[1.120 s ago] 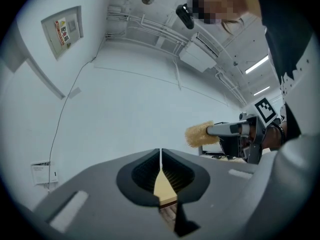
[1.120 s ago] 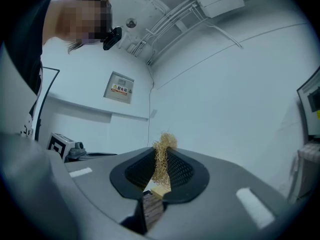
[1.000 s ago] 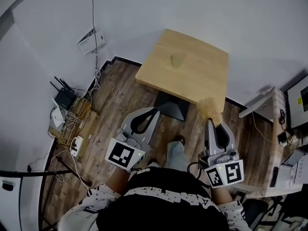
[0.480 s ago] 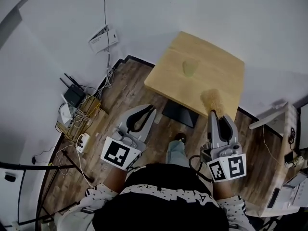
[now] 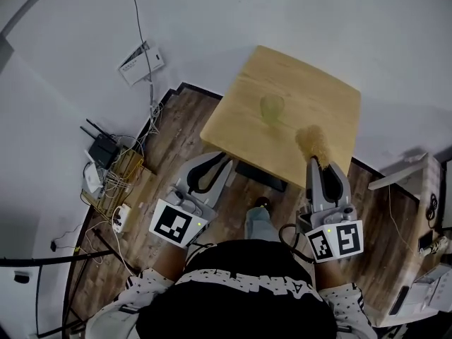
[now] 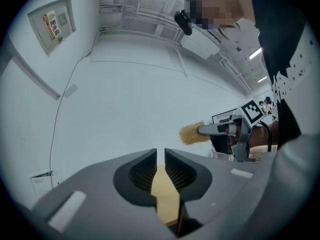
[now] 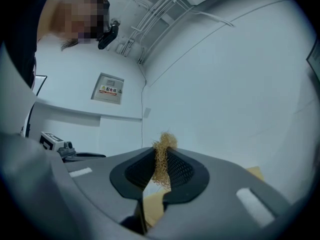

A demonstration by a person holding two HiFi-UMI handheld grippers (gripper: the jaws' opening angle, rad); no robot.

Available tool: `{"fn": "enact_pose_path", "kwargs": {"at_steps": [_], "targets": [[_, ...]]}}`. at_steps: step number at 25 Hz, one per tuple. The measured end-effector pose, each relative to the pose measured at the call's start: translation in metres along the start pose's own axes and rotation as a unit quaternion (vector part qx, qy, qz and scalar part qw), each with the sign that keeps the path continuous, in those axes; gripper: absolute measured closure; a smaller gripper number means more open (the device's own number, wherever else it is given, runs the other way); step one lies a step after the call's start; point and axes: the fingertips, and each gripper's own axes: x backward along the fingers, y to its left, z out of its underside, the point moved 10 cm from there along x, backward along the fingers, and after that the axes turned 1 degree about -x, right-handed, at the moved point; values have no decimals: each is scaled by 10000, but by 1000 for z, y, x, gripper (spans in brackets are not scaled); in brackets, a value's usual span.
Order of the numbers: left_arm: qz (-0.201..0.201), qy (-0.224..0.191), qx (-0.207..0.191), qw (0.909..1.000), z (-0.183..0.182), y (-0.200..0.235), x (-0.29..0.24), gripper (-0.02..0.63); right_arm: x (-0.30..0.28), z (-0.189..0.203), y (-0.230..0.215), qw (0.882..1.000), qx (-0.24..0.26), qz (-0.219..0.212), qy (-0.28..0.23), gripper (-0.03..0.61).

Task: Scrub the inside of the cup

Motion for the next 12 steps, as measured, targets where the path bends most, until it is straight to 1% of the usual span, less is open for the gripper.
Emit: {"fn": "enact_pose_path", "kwargs": {"at_steps": [3, 5, 12], "targets": [[-20, 87, 0, 10000, 4, 9, -18, 555, -15, 4, -17, 10000, -63, 58, 38, 511], [-68, 66, -33, 9999, 5, 14, -28, 554, -24, 5, -26, 9999, -90, 63, 49, 511], [-26, 178, -86, 9998, 10, 29, -73, 546, -59, 3, -60, 10000, -9, 28, 96, 509]]}}
